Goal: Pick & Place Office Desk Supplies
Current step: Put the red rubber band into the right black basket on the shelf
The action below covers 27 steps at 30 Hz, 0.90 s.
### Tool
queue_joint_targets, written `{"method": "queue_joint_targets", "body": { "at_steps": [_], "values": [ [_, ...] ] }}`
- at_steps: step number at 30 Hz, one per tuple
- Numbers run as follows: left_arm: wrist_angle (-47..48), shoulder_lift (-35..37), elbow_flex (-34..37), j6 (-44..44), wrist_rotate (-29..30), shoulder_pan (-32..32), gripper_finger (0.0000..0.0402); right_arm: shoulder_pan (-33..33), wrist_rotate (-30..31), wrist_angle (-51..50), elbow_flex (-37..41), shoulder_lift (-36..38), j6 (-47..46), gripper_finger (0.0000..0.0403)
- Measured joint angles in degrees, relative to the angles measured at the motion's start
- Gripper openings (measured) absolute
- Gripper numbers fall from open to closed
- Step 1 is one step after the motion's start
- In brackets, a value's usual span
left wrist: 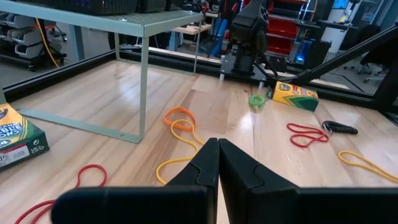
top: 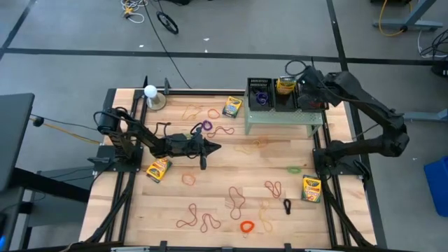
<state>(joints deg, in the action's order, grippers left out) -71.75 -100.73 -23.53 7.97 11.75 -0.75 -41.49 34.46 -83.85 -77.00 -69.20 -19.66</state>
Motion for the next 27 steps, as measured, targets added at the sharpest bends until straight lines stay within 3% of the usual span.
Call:
{"method": "queue_joint_targets", "body": {
  "at_steps": [3,6,10,16,22,27],
  "values": [
    [0.0,0.0,0.01,0.0,0.02,0.0,0.0013,-3.57,-7.17,3.25,-0.01,-1.29,0.73,0.001],
    [0.0,0.0,0.0,0.1,0.02,0.0,0.0013,-6.79,-12.76,4.91,-0.01,-3.64,0.55,0.0021],
    [-0.02,0.0,0.02,1.58,-0.73,0.0,0.0013,-10.35,-15.27,6.11,-0.01,-6.21,-1.05,0.0025],
    [-0.04,0.0,0.02,2.06,-1.51,0.0,0.0013,-9.84,-12.07,7.92,-0.01,-7.33,-1.54,0.0069],
    [-0.04,0.0,0.02,2.1,-1.51,0.0,0.0013,-6.45,-0.55,7.95,-0.01,-7.22,-2.47,0.0159],
    [-0.04,0.0,0.02,2.1,-1.51,0.0,0.0013,-6.22,-3.27,7.82,-0.01,-7.22,-6.48,0.0221]
  ]
}}
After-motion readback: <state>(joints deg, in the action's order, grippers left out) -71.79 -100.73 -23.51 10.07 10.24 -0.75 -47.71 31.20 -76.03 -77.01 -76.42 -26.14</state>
